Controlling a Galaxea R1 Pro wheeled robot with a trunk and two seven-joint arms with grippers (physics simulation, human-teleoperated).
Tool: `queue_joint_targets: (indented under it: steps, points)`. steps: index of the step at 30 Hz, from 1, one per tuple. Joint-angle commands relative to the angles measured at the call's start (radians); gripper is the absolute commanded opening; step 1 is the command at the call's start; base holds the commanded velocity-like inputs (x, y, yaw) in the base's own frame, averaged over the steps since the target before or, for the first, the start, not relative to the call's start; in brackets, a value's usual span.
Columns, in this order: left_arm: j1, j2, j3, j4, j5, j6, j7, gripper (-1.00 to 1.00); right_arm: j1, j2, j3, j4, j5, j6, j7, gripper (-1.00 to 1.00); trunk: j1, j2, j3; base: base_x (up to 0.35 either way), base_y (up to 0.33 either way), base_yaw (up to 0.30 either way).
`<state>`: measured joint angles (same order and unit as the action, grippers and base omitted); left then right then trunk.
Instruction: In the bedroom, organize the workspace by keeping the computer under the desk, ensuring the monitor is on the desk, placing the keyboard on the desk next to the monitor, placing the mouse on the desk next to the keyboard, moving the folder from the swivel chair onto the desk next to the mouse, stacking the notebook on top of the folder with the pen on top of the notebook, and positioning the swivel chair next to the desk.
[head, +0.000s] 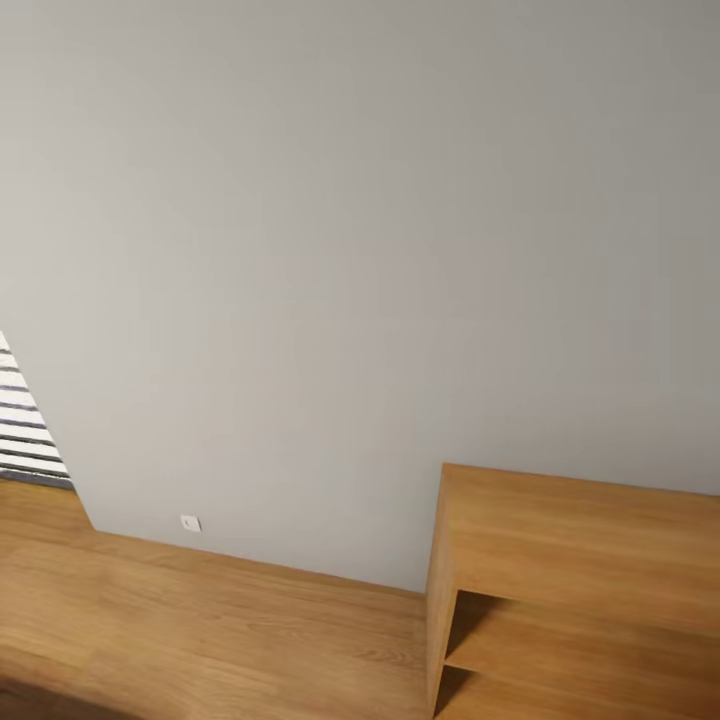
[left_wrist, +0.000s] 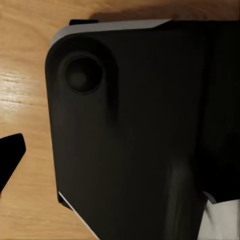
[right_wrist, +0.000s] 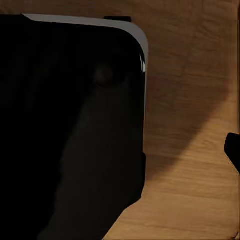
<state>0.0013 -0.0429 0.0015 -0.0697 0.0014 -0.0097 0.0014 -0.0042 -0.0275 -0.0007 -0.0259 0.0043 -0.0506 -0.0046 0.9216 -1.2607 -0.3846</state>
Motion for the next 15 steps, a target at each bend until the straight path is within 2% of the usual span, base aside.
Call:
queue_joint_targets:
  steps: [1,4,5,6,10,14,15]
  points:
    - [0.000,0.000,0.000,-0.007,0.000,-0.001,0.000,1.00,0.000,0.000,0.000,0.000,0.000,-0.009,-0.001,1.00,-0.004,0.007,0.002,0.000,0.000,0.000]
    - [0.000,0.000,0.000,-0.024,0.000,-0.001,0.000,1.00,0.000,0.000,-0.002,-0.008,0.000,-0.026,-0.001,1.00,-0.015,0.028,0.012,0.000,0.000,0.000]
    - [0.000,0.000,0.000,-0.061,0.000,-0.001,0.000,1.00,0.000,0.000,-0.002,-0.011,0.000,-0.303,-0.001,1.00,-0.019,0.035,0.015,0.000,0.000,0.000]
    - [0.000,0.000,0.000,-0.077,0.000,-0.001,0.000,1.00,0.000,0.000,-0.003,-0.022,-0.001,-0.339,-0.001,1.00,-0.023,0.042,0.018,0.000,0.000,0.000]
    - [0.000,0.000,0.000,-0.148,0.000,-0.001,0.000,1.00,0.000,0.000,-0.004,-0.104,-0.001,-0.416,-0.001,1.00,-0.038,0.070,0.031,0.000,0.000,0.000]
    - [0.000,0.004,0.004,-0.272,0.004,-0.001,0.005,1.00,-0.001,0.001,-0.005,-0.232,-0.003,-0.436,-0.003,1.00,-0.054,0.098,0.043,0.000,0.000,0.000]
    - [0.000,0.008,0.016,-0.313,0.014,-0.002,0.006,1.00,-0.002,0.002,-0.006,-0.260,-0.004,-0.437,-0.003,1.00,-0.058,0.105,0.046,0.000,0.000,0.000]
